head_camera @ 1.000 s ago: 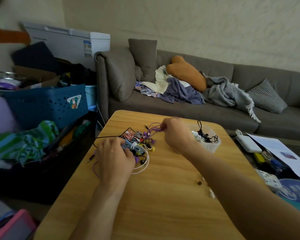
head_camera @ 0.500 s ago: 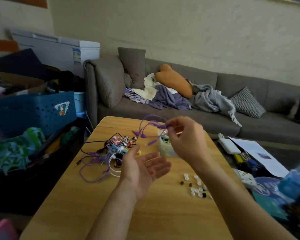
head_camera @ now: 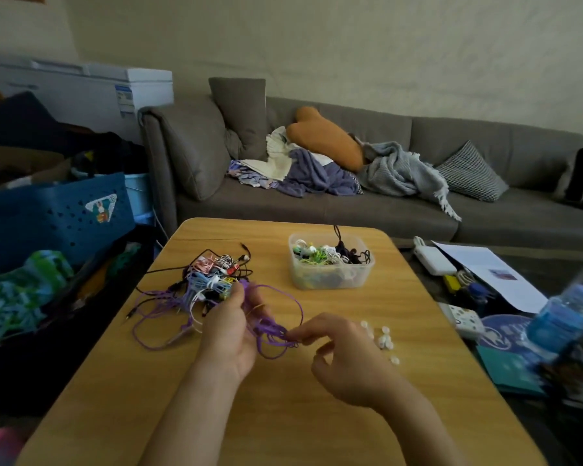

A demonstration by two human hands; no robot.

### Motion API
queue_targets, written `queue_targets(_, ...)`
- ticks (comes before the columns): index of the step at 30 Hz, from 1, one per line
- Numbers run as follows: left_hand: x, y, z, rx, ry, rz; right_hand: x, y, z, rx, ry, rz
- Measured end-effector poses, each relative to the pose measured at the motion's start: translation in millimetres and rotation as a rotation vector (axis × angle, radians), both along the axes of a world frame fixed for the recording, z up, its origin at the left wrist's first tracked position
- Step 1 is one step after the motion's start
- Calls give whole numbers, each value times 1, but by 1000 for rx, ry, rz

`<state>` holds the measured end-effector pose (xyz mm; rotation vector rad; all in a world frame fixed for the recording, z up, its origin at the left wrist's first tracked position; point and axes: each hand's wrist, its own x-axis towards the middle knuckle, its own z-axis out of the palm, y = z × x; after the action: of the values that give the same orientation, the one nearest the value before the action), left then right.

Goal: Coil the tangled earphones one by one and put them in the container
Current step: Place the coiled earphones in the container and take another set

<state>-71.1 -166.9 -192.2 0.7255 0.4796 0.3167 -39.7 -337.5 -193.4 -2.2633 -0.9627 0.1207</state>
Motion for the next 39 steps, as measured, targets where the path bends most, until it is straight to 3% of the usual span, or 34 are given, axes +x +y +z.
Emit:
queue_targets(3, 0, 1, 1, 217, -29, -35, 10, -9, 9, 84, 164, -54)
queue_targets(7, -6, -4, 6, 569, -8, -241, 23, -8, 10, 465, 254, -261)
queue_targets(11, -6, -16, 6, 701, -12, -461, 21, -2, 11, 546, 420, -104)
queue_targets(15, -4, -24, 5, 740, 31, -478, 27, -10, 10, 477, 361, -96)
queue_targets(19, 1, -34, 6, 623, 48, -437, 32, -15, 6, 393, 248, -163)
queue_targets(22, 5, -44, -2, 800, 114, -296, 32, -16, 6, 398, 218, -197)
queue_targets(34, 2, -49, -1, 686, 82, -263, 30, -27, 10, 400, 272, -181)
queue_targets(39, 2, -41, -3, 681, 144, -310, 52, -57, 7, 132, 60, -494)
